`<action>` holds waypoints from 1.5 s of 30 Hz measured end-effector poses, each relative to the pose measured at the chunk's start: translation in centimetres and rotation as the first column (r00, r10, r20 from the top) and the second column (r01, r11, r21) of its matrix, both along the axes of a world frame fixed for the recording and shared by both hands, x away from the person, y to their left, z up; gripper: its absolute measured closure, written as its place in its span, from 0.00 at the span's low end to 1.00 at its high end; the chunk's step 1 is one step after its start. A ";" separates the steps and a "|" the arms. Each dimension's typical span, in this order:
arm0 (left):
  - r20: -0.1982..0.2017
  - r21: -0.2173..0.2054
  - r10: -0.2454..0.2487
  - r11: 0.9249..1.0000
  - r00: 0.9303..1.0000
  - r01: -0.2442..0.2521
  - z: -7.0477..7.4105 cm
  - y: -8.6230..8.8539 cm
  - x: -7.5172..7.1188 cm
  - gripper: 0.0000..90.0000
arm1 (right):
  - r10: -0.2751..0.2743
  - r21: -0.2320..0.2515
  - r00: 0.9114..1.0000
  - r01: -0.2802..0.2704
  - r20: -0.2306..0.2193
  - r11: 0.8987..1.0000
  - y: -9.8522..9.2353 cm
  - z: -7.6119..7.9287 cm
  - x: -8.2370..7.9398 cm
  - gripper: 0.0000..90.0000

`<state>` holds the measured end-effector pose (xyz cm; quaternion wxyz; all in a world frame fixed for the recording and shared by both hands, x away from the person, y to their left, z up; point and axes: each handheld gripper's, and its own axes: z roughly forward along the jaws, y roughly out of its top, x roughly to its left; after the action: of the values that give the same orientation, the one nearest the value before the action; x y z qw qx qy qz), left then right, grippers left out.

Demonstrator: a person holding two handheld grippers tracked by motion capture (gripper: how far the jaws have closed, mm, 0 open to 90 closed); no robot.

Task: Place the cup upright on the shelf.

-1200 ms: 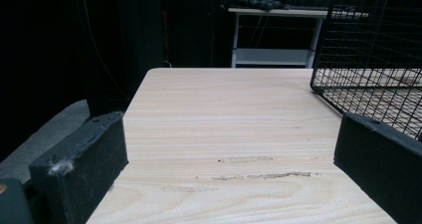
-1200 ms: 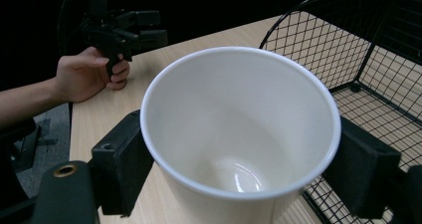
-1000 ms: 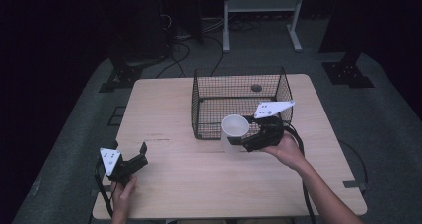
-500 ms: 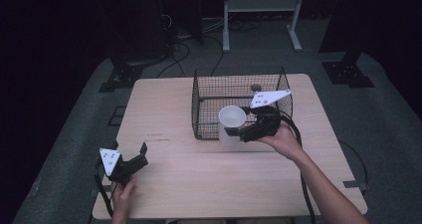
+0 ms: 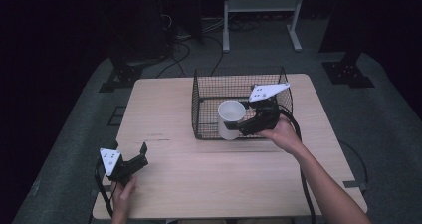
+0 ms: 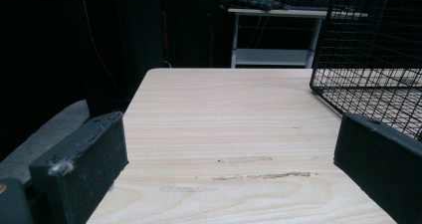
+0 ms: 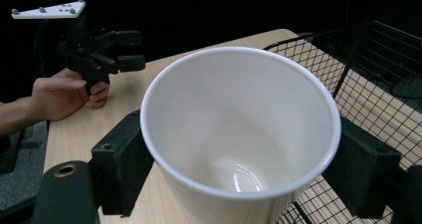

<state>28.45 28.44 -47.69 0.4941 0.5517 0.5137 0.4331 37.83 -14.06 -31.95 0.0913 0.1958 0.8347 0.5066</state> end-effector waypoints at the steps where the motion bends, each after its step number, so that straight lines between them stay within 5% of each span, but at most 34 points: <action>1: 0.001 0.000 0.000 1.000 1.000 0.000 0.0 0.0 0.0 0.00 | -0.002 -0.001 1.000 0.002 0.001 1.000 0.0 0.0 0.1 0.22; 45: -0.001 -0.003 -0.004 1.000 1.000 0.004 0.0 0.1 0.0 0.00 | -0.084 -0.030 0.996 0.084 0.005 0.996 0.9 2.2 6.5 0.22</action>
<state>28.45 28.50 -47.69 0.4956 0.5521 0.5136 0.4310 44.35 -13.19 -29.74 0.1171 0.2281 0.8333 0.4898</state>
